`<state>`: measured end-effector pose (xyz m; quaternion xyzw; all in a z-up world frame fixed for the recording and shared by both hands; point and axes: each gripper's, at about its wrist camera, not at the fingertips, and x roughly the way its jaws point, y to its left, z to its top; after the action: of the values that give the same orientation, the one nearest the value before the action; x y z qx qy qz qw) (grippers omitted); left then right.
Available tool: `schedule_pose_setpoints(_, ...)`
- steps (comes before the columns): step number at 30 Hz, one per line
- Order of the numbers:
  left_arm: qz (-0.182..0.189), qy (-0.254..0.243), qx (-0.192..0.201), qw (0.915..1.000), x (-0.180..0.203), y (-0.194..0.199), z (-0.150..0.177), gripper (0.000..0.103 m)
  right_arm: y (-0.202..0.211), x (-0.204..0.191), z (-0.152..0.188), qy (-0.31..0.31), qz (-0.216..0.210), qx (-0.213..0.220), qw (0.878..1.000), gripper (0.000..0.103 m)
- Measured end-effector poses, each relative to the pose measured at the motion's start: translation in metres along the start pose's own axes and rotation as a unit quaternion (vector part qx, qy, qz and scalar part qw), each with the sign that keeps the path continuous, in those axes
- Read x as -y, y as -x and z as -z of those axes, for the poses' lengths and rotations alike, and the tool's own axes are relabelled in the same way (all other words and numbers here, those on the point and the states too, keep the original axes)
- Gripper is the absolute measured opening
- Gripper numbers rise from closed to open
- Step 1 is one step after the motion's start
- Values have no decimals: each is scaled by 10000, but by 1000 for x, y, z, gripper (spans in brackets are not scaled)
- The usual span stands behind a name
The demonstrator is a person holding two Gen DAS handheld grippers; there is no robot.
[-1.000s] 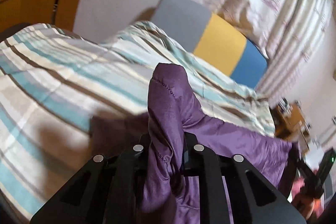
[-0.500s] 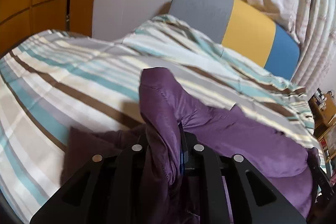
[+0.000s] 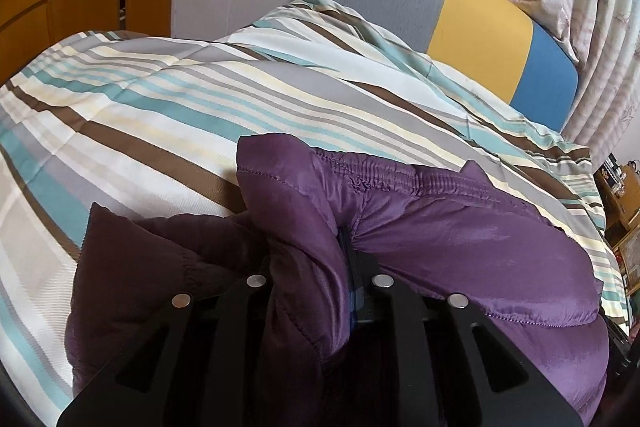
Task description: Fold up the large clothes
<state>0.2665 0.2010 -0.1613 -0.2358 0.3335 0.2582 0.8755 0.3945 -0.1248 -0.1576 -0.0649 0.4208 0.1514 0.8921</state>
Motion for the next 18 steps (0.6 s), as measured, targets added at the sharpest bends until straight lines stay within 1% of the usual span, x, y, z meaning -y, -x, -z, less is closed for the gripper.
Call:
schedule_pose_setpoints(3,18,22,-2,10000,0,1,0,18,-2,2,0,-8,54,1,10000,37)
schedule_pose_setpoints(4,18,34,-5,10000,0,2,0,20,-1,1,0,-14,91,7,10000,40)
schedule_pose_setpoints(6,-62,24,-28,10000,1,4,-2,28,-1,1,0,-23,138,14,9999,42)
schedule_pose_setpoints(7,-142,24,-52,9999,1,7,-4,37,-2,2,-1,-29,139,11,9999,42)
schedule_pose_setpoints(8,-221,32,-64,9997,2,11,-5,51,-2,2,-1,-35,133,8,9999,43)
schedule_pose_setpoints(9,-294,42,-50,9995,3,20,-6,61,-2,3,-1,-47,123,6,9999,43)
schedule_pose_setpoints(10,-221,48,-5,9997,4,28,-7,86,-2,3,-1,-57,118,6,9999,44)
schedule_pose_setpoints(11,-111,75,224,9997,8,45,-7,96,-2,3,-1,-65,117,6,9999,44)
schedule_pose_setpoints(13,-104,103,732,9972,16,73,-4,97,-1,3,-1,-67,130,14,9999,45)
schedule_pose_setpoints(14,-63,51,938,9956,23,85,-3,99,-1,3,-1,-67,133,16,9999,45)
schedule_pose_setpoints(15,-21,-114,1089,9940,35,96,-2,99,-1,3,-1,-69,135,16,9999,45)
schedule_pose_setpoints(17,-22,-424,1099,9930,56,103,-1,99,-1,3,-1,-70,134,19,9999,46)
schedule_pose_setpoints(18,24,-642,1016,9928,69,101,0,99,0,3,-1,-76,140,23,9999,47)
